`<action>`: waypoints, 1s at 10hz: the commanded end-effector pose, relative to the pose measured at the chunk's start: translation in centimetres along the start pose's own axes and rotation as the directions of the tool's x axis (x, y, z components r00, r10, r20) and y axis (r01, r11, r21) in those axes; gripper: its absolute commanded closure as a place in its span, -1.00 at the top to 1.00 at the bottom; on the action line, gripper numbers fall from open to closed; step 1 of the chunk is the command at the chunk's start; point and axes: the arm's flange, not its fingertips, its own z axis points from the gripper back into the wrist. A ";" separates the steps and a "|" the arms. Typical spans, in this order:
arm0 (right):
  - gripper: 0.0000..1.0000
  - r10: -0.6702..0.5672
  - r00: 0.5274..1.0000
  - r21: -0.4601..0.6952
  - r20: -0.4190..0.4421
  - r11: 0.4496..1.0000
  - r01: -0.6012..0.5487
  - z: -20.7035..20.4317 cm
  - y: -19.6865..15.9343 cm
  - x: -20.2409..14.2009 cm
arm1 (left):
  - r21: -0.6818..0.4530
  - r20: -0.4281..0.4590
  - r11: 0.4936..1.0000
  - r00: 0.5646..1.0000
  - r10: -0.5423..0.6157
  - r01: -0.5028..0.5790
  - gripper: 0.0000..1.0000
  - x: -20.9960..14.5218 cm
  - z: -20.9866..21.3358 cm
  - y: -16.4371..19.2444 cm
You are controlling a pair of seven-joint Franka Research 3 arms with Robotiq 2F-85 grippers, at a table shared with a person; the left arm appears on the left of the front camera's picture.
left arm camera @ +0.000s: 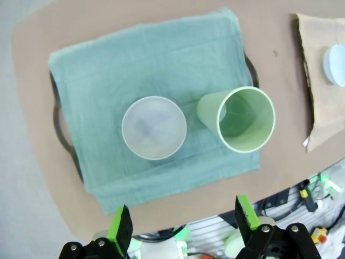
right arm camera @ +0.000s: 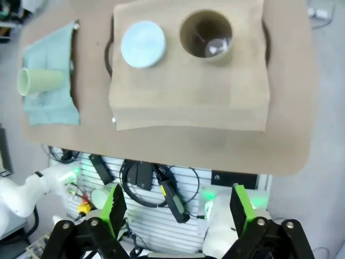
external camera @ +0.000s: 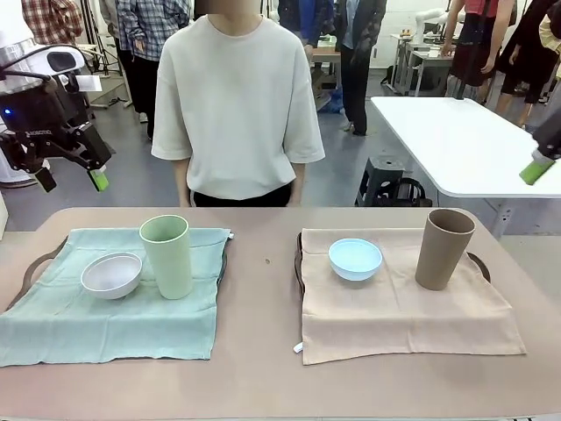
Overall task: Set up a tray with a mat and arrange the tableware.
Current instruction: Place the Picnic Bowl and Reusable plastic cup back onto the Handle tray in front of the human's position.
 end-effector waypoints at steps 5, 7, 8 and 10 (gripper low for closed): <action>1.00 0.007 1.000 0.219 -0.012 0.976 -0.004 0.6 -1.9 1.6 | -0.129 0.012 0.991 0.999 0.041 -0.039 1.00 0.6 0.4 2.6; 1.00 -0.078 0.996 0.487 -0.034 0.869 0.084 2.0 -8.6 1.6 | -0.343 0.006 0.937 0.997 0.076 -0.070 1.00 0.8 0.8 7.4; 1.00 -0.121 0.992 0.582 -0.028 0.805 0.115 2.5 -11.7 0.8 | -0.449 -0.002 0.889 0.995 0.100 -0.090 1.00 0.9 1.2 10.1; 1.00 -0.214 0.976 0.696 -0.045 0.694 0.184 2.6 -17.2 -1.8 | -0.576 -0.021 0.805 0.987 0.160 -0.143 1.00 -0.5 2.1 15.1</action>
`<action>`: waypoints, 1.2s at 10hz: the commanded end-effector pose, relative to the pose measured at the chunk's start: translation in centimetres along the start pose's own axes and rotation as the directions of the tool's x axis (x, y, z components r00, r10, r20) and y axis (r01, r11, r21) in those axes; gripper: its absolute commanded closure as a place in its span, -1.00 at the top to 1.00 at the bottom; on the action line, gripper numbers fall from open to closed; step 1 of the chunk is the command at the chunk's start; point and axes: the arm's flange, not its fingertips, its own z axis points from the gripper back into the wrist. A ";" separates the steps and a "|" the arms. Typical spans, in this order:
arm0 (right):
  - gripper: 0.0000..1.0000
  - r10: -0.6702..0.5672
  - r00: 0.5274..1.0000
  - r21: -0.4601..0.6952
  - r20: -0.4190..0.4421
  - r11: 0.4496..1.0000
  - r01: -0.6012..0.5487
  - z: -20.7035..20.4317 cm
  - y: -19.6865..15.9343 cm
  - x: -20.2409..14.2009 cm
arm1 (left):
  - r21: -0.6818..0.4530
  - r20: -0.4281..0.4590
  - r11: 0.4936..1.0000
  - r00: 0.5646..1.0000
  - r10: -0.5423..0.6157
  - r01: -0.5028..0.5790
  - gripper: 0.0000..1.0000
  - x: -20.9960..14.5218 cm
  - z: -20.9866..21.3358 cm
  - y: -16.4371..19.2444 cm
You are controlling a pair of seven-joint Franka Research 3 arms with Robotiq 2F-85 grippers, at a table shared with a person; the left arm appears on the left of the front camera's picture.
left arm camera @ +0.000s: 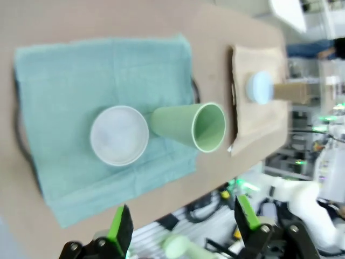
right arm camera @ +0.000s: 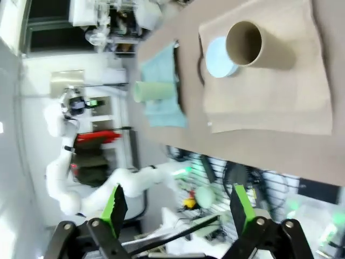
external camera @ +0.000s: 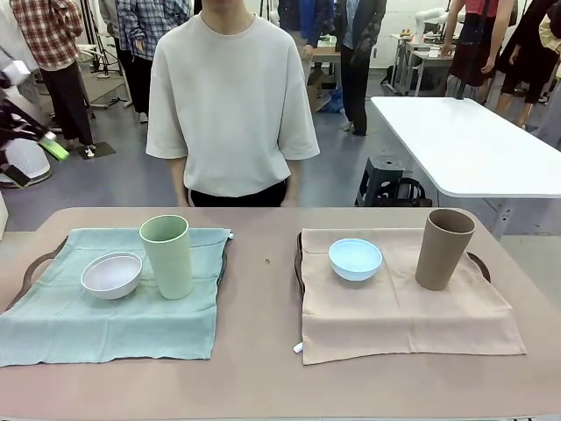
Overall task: Set up a tray with a mat and arrange the tableware.
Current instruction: Place the Picnic Bowl and Reusable plastic cup back onto the Handle tray in front of the human's position.
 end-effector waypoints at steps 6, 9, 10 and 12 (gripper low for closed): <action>1.00 -0.139 0.976 0.408 0.166 0.911 0.060 9.8 -11.1 -6.0 | -0.456 0.158 0.875 0.953 0.260 -0.163 1.00 -5.0 8.6 13.9; 1.00 -0.170 0.958 0.448 0.230 0.892 0.051 12.6 -12.8 -8.8 | -0.509 0.226 0.844 0.919 0.324 -0.172 1.00 -8.3 10.5 17.2; 1.00 -0.171 0.954 0.452 0.245 0.891 0.044 13.1 -12.9 -9.4 | -0.520 0.245 0.835 0.905 0.349 -0.181 1.00 -8.8 11.2 18.2; 1.00 -0.144 0.962 0.439 0.234 0.898 0.028 13.2 -12.2 -9.4 | -0.499 0.273 0.845 0.891 0.363 -0.191 1.00 -8.9 11.6 18.9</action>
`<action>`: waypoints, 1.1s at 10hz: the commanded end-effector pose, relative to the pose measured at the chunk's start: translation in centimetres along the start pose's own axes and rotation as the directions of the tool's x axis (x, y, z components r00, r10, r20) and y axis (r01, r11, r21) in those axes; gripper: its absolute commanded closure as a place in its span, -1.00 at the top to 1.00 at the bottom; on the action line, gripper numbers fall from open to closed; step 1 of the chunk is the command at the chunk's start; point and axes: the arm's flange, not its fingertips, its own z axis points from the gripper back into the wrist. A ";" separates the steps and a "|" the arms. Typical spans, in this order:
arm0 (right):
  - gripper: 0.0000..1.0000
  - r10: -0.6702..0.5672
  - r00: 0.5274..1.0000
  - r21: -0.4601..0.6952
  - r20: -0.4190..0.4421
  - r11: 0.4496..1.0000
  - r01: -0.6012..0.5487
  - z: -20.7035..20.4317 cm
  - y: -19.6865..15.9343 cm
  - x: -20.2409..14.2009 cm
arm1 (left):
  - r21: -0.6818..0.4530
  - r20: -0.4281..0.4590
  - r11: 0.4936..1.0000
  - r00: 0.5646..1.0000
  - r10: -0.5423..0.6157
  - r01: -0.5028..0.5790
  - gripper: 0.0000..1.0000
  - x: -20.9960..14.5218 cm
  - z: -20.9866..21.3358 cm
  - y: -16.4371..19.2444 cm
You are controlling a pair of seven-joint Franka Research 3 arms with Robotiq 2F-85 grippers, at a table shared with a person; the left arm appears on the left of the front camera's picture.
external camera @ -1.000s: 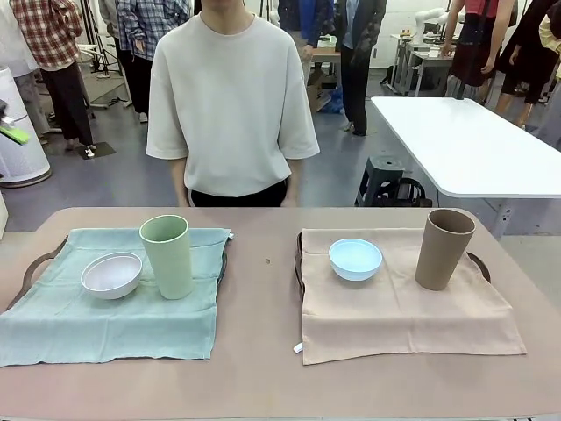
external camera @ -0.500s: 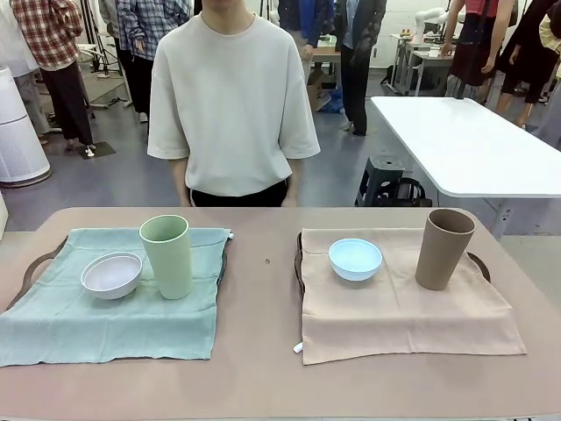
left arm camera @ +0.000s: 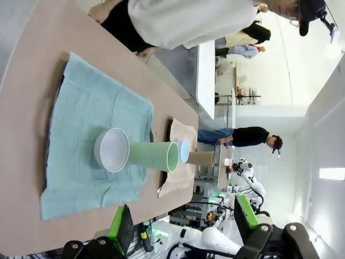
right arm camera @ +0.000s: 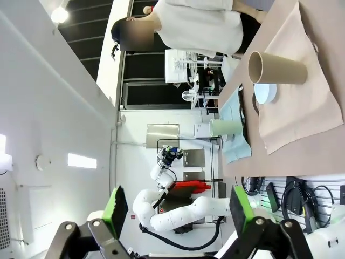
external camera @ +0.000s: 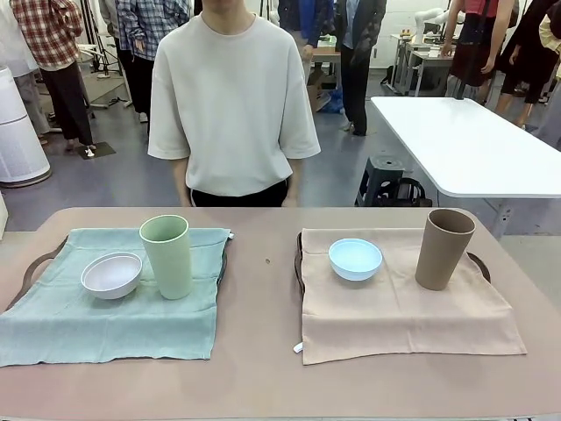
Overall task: Set up a tray with a mat and arrange the tableware.
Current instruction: Place the Picnic Bowl and Reusable plastic cup back onto the Handle tray in front of the human's position.
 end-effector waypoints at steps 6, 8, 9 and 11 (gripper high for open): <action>1.00 0.000 1.000 0.000 0.000 1.000 0.000 0.0 0.0 0.0 | -0.001 -0.015 1.000 1.000 -0.005 0.005 1.00 0.1 -0.5 -0.3; 1.00 0.000 1.000 0.000 0.000 1.000 0.000 0.0 0.0 0.0 | -0.001 -0.015 1.000 1.000 -0.005 0.005 1.00 0.1 -0.5 -0.3; 1.00 0.000 1.000 0.000 0.000 1.000 0.000 0.0 0.0 0.0 | -0.001 -0.015 1.000 1.000 -0.005 0.005 1.00 0.1 -0.5 -0.3; 1.00 0.000 1.000 0.000 0.000 1.000 0.000 0.0 0.0 0.0 | -0.001 -0.015 1.000 1.000 -0.005 0.005 1.00 0.1 -0.5 -0.3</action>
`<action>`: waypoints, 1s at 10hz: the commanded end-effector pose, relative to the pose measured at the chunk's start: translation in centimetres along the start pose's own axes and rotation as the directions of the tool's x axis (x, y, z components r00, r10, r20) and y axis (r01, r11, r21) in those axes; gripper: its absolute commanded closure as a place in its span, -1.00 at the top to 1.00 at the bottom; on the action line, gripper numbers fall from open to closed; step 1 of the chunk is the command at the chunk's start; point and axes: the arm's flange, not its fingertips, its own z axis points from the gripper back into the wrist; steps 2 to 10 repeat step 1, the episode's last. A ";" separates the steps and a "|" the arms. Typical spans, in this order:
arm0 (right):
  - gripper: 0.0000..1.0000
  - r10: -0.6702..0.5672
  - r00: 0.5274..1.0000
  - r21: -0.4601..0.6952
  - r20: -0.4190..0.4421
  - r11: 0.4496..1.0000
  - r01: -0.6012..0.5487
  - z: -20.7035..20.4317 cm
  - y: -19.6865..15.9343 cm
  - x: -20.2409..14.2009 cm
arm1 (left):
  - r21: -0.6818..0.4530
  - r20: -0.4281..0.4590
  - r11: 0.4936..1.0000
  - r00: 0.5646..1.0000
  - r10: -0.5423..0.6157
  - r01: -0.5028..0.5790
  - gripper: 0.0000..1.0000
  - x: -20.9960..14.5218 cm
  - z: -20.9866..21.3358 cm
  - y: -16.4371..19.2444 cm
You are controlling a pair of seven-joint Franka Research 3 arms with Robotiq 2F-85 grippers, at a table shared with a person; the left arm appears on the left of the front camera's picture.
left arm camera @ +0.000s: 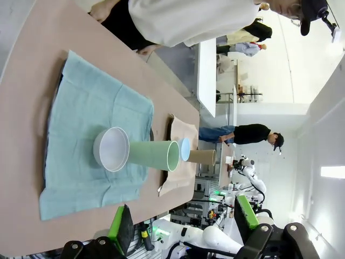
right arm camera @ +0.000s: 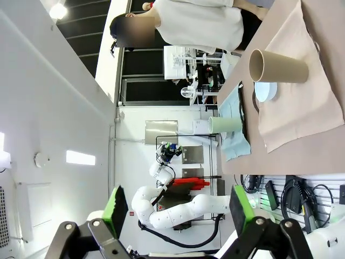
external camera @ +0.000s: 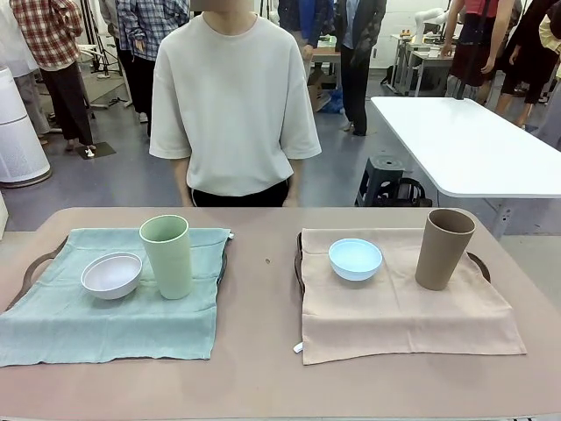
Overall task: Set up a tray with a mat and arrange the tableware.
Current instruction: Place the Picnic Bowl and Reusable plastic cup back onto the Handle tray in front of the human's position.
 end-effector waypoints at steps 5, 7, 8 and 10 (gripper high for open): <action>1.00 -0.002 1.000 0.005 0.014 1.000 0.002 0.4 -0.2 -0.4 | -0.007 0.000 1.000 1.000 0.000 0.000 1.00 -0.1 0.1 0.0; 1.00 -0.002 1.000 0.005 0.014 1.000 0.002 0.4 -0.2 -0.4 | -0.007 0.000 1.000 1.000 0.000 0.000 1.00 -0.1 0.1 0.0; 1.00 -0.002 1.000 0.005 0.014 1.000 0.002 0.4 -0.2 -0.4 | -0.007 0.000 1.000 1.000 0.000 0.000 1.00 -0.1 0.1 0.0; 1.00 -0.002 1.000 0.005 0.014 1.000 0.002 0.4 -0.2 -0.4 | -0.007 0.000 1.000 1.000 0.000 0.000 1.00 -0.1 0.1 0.0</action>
